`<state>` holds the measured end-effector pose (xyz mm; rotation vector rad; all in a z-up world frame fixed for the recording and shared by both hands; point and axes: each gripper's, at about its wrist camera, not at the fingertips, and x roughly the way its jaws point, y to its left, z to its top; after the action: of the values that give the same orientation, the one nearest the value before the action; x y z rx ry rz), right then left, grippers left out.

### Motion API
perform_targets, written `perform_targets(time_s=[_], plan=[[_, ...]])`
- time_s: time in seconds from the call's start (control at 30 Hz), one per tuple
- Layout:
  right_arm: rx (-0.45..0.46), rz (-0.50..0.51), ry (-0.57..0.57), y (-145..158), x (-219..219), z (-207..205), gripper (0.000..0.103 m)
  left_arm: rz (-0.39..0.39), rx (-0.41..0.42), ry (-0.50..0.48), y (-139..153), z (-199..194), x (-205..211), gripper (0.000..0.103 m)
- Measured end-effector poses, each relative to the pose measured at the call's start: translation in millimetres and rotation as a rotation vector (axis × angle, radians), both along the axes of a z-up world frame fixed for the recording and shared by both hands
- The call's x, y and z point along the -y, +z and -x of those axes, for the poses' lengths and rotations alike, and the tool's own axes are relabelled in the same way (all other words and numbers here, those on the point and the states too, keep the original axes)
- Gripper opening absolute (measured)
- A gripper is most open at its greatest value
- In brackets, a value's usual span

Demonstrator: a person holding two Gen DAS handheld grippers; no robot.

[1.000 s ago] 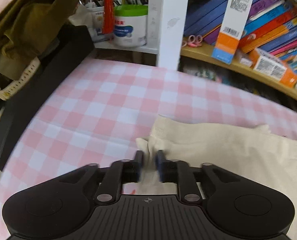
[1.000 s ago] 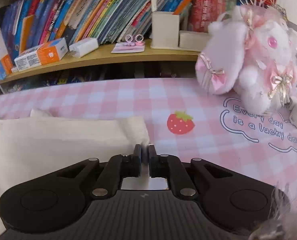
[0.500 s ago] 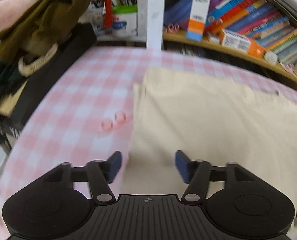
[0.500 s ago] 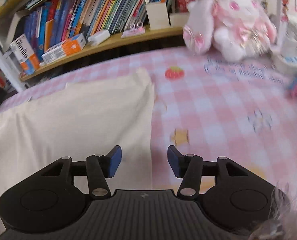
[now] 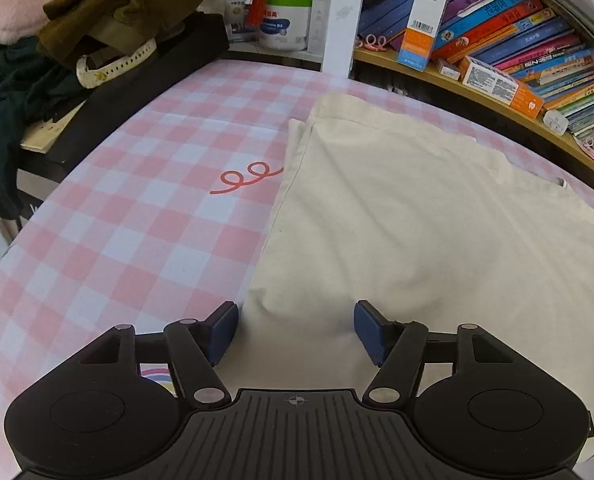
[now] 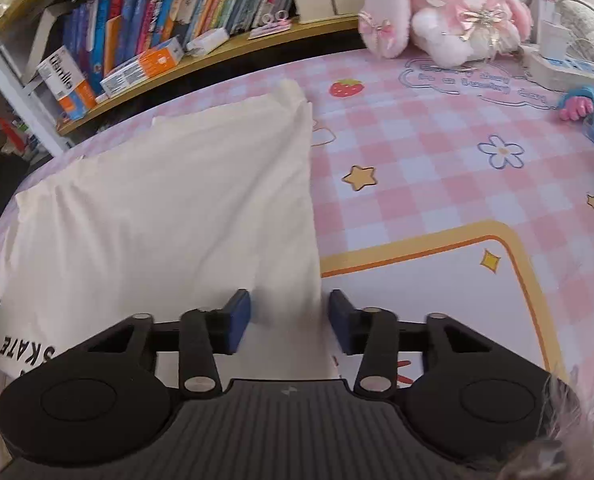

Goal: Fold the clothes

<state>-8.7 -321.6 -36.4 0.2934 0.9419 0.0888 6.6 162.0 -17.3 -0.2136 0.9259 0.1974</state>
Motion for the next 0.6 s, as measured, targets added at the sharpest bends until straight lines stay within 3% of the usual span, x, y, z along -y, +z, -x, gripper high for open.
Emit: perform_targets(time_s=[0.03,0.07,0.13,0.3,0.6], plan=[[-0.002,0.0,0.014,-0.7,-1.5,0.5,0.017,-0.006,-0.003,0.003,1.0,0.6,1.1,0.037],[0.004,0.006,0.018,0.3,-2.2,1.7,0.012,-0.016,-0.007,0.006,2.0,1.1,2.2,0.024],[0.023,0.02,0.019,3.7,-2.8,4.8,0.01,0.004,-0.013,0.006,5.3,3.2,3.9,0.015],[0.077,0.09,0.03,15.6,-2.8,15.7,0.008,-0.018,-0.019,-0.031,8.1,9.4,18.5,0.014],[0.024,0.103,-0.001,7.9,23.3,28.1,0.008,0.003,-0.033,-0.07,6.5,18.3,41.2,0.014]])
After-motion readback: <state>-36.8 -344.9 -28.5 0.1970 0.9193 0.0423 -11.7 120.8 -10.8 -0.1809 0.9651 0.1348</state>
